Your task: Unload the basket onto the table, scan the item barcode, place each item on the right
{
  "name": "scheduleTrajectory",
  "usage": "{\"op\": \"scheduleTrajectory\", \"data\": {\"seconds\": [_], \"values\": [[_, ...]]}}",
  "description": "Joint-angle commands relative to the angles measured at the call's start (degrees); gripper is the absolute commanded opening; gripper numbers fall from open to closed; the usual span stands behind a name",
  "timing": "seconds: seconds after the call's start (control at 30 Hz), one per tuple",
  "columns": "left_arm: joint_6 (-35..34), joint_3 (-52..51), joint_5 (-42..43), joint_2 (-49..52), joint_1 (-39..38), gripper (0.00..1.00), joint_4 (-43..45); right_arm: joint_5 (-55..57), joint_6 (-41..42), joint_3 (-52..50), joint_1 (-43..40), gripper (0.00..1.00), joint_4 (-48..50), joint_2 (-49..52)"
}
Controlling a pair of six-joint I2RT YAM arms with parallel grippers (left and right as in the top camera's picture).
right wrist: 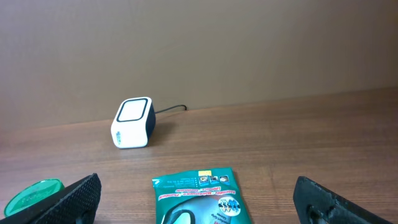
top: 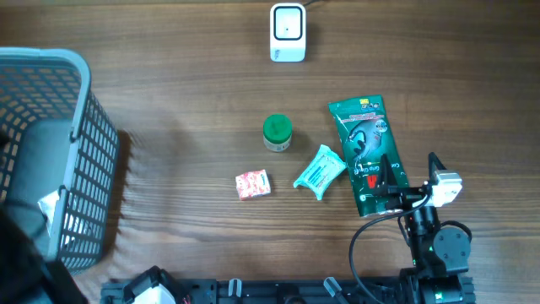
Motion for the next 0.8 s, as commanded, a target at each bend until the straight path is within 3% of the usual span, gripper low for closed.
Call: {"op": "scheduleTrajectory", "data": {"seconds": [0.0, 0.07, 0.13, 0.23, 0.33, 0.4, 0.5, 0.57, 0.77], "values": [[5.33, -1.27, 0.26, 12.46, 0.76, 1.00, -1.95, -0.24, 0.17, -0.07, -0.02, 1.00, 0.15, -0.15], [5.31, -1.27, 0.28, 20.59, 2.97, 1.00, -5.68, -0.24, 0.20, -0.07, -0.02, 1.00, 0.15, -0.15], [4.37, -1.27, 1.40, 27.21, 5.33, 1.00, -15.28, -0.24, 0.20, -0.07, -0.02, 1.00, 0.15, -0.15], [-1.01, -1.27, 5.97, 32.89, 9.51, 1.00, -22.03, -0.24, 0.20, -0.07, -0.02, 1.00, 0.15, -0.15], [0.70, -2.86, 6.73, 35.10, 11.91, 1.00, -27.15, -0.26, 0.22, -0.07, -0.02, 0.99, 0.15, -0.15], [6.01, -7.98, 6.71, 35.56, 12.39, 1.00, -26.84, -0.24, 0.22, -0.07, -0.02, 1.00, 0.15, -0.15], [8.41, -14.88, 6.69, 35.58, 12.39, 1.00, -22.38, -0.24, 0.20, -0.07, -0.02, 1.00, 0.15, -0.15], [20.63, -19.78, 5.18, 35.58, 12.39, 1.00, -19.65, -0.24, 0.20, -0.07, -0.02, 1.00, 0.15, -0.15], [21.38, -27.50, 4.57, 36.68, 12.46, 1.00, -11.21, -0.24, 0.20, -0.07, -0.02, 1.00, 0.15, -0.15]]}}
